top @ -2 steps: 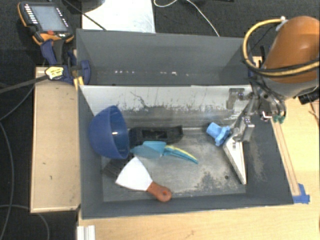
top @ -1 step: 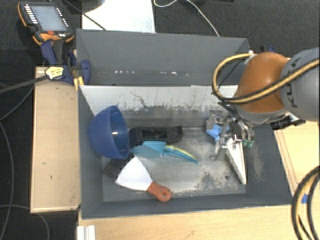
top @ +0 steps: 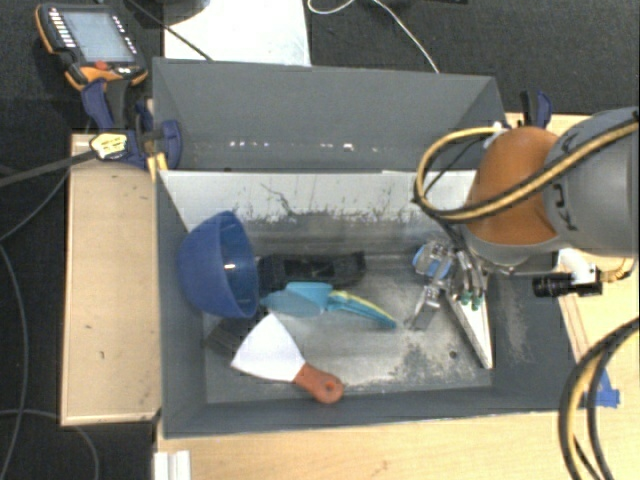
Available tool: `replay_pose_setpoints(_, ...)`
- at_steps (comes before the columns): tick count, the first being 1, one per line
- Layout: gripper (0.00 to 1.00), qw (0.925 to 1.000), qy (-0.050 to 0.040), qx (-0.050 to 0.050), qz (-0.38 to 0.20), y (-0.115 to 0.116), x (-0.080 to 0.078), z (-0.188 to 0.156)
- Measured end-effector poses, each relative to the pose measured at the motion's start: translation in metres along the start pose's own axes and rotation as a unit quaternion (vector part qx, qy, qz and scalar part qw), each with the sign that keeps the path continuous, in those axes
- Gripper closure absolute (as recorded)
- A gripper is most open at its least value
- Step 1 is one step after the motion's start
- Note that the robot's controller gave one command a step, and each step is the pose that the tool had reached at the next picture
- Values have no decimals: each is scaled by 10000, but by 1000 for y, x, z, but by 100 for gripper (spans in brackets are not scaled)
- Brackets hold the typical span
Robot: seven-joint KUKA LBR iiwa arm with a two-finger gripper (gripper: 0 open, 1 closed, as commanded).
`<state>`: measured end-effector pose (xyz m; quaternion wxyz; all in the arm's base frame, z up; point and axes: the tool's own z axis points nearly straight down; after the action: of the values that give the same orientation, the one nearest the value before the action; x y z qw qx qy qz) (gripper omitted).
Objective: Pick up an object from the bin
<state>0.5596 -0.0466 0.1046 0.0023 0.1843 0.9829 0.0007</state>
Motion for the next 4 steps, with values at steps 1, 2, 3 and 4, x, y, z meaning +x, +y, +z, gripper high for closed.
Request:
replay_pose_setpoints(1, 0, 9846, -15, -12, -1749, 40, -9, 35)
replay_pose_setpoints(2, 0, 9975, -5, -7, 714, 58, 12, 27)
replay_pose_setpoints(3, 0, 10000, -1, -6, 88, 83, 25, 31)
replay_pose_setpoints(4, 100, 9884, 9, 7, 1521, 100, 66, 30)
